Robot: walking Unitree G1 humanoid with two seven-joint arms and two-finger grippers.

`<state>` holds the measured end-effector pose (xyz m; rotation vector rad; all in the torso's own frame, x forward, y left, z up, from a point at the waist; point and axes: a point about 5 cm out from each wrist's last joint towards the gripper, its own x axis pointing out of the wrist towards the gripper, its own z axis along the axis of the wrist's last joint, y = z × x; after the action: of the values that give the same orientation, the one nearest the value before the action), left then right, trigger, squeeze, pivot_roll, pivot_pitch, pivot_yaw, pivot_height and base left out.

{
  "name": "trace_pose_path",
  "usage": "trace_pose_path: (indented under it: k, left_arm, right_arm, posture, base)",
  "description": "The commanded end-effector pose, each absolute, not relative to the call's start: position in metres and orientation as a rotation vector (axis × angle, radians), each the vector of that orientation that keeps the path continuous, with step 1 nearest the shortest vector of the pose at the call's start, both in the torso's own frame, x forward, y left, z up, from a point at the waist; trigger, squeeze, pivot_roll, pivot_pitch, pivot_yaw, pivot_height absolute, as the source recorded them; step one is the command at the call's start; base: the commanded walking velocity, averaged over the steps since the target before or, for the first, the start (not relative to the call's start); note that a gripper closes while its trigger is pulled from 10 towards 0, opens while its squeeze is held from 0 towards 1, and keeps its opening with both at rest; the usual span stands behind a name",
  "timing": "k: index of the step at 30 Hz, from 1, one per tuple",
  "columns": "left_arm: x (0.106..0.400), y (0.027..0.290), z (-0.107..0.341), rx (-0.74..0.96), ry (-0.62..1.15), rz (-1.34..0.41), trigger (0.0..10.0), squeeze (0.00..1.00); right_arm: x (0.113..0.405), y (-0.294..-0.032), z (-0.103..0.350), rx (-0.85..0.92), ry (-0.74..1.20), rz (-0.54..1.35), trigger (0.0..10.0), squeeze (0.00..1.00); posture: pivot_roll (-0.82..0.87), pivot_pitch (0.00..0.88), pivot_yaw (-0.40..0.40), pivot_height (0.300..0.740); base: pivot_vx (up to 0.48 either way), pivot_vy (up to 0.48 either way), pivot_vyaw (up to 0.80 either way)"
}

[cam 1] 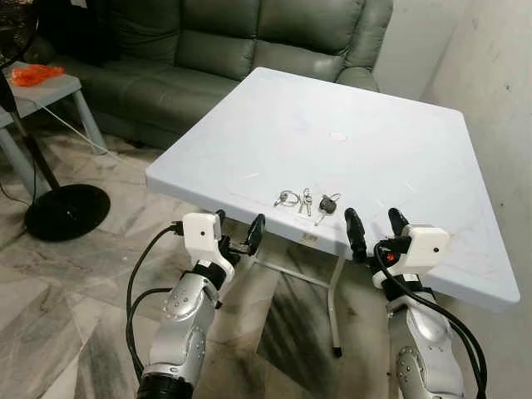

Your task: Hang keys on a hook

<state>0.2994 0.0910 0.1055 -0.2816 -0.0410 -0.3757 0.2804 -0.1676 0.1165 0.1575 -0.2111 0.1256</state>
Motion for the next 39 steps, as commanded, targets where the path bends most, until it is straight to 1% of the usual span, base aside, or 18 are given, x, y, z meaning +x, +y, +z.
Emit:
trace_pose_path:
  k: [1, 10, 13, 39]
  left_arm:
    - [0.3014, 0.0881, 0.1071, -0.292, -0.038, -0.376, 10.0, 0.0]
    - [0.3022, 0.0877, 0.1074, -0.3, -0.041, -0.372, 10.0, 0.0]
    - [0.3024, 0.0874, 0.107, -0.272, -0.042, -0.363, 10.0, 0.0]
    - [0.304, 0.0878, 0.1062, -0.288, -0.041, -0.341, 10.0, 0.0]
  right_arm:
    - [0.2806, -0.1706, 0.1204, 0.154, -0.222, 0.122, 10.0, 0.0]
    - [0.2809, -0.1706, 0.1207, 0.152, -0.22, 0.123, 10.0, 0.0]
    - [0.2802, -0.1702, 0.1201, 0.149, -0.217, 0.126, 10.0, 0.0]
    - [0.2816, -0.1726, 0.1213, 0.132, -0.208, 0.135, 10.0, 0.0]
  posture:
    - [-0.02, 0.041, -0.092, 0.719]
    - [-0.02, 0.042, -0.093, 0.719]
    - [-0.02, 0.042, -0.095, 0.719]
    - [-0.03, 0.054, -0.107, 0.719]
  base:
    - [0.0, 0.476, 0.0]
    - [0.0, 0.474, 0.0]
    - [0.0, 0.0, 0.0]
    - [0.0, 0.0, 0.0]
